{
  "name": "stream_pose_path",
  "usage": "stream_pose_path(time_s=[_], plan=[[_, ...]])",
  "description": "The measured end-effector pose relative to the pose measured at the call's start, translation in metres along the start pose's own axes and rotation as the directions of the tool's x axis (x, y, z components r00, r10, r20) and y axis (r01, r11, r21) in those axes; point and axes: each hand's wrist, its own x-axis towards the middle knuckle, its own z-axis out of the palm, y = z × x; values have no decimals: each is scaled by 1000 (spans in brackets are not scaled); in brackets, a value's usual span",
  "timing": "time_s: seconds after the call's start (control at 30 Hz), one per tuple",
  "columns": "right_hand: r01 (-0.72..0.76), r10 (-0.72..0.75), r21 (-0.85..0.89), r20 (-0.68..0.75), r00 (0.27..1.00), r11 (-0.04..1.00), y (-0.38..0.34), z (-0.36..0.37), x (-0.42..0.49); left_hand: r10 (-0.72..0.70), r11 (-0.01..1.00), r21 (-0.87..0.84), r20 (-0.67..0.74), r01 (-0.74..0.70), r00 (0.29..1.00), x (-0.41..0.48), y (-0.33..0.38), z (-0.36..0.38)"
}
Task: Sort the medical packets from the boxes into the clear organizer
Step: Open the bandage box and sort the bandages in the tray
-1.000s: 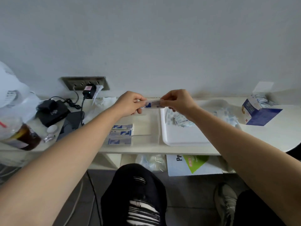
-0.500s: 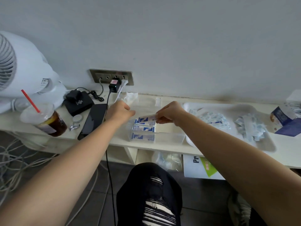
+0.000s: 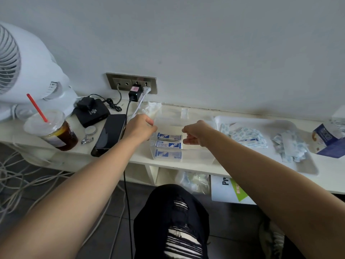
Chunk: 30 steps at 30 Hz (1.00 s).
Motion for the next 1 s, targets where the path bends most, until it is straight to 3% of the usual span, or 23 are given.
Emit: stream_pose_path(time_s=[0.2, 0.3, 0.4, 0.53, 0.67, 0.87, 1.0], plan=[[-79, 77, 10, 112, 991, 997, 0, 3, -5, -6, 1000, 15, -5, 6, 1000, -1, 0, 1], [-37, 39, -21, 120, 992, 999, 2, 3, -5, -21, 999, 24, -1, 21, 1000, 0, -2, 2], [50, -45, -34, 132, 990, 998, -1, -14, -13, -26, 995, 92, -34, 29, 999, 1, 1, 3], [265, -275, 77, 177, 945, 961, -13, -55, -30, 13, 989, 146, -226, 20, 974, 0, 22, 4], [405, -407, 72, 20, 913, 911, -3, -108, -32, 164, 986, 45, -303, -158, 939, -1, 67, 21], [267, -302, -170, -238, 923, 949, 55, -185, -12, 523, 852, -9, -30, -523, 852, -22, 152, 93], [275, -399, -403, -265, 878, 873, 85, -212, -4, 558, 823, 5, 178, -568, 810, -23, 183, 146]])
